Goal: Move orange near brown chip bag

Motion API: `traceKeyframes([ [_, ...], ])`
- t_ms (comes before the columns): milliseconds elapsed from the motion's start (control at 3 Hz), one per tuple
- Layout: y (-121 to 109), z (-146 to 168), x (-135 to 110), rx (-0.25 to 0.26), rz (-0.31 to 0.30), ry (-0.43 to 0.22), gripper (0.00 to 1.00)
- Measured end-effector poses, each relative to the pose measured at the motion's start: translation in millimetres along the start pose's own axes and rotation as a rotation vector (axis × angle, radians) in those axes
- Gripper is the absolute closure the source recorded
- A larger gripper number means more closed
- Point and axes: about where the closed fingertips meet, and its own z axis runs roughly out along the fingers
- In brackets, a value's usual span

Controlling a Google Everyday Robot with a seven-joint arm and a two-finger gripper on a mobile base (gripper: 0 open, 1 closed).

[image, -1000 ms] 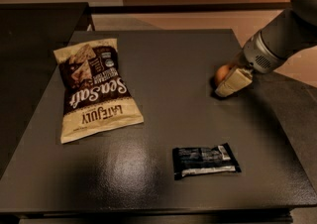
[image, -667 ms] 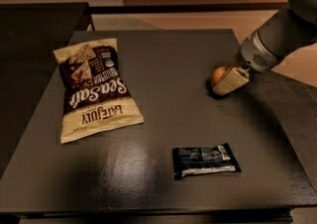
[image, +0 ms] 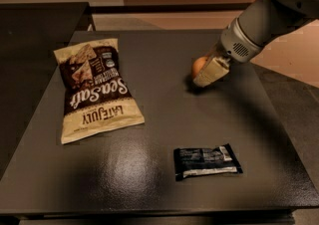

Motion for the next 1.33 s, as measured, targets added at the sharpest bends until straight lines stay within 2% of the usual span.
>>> traceKeyframes([
  [667,24,37,-65,-0.083,-0.094,-0.038,1.0],
  [1000,39,59,-85,-0.123,-0.138,-0.026,1.0],
  [1333,50,81,-93,-0.155,-0.158,-0.006,1.0],
])
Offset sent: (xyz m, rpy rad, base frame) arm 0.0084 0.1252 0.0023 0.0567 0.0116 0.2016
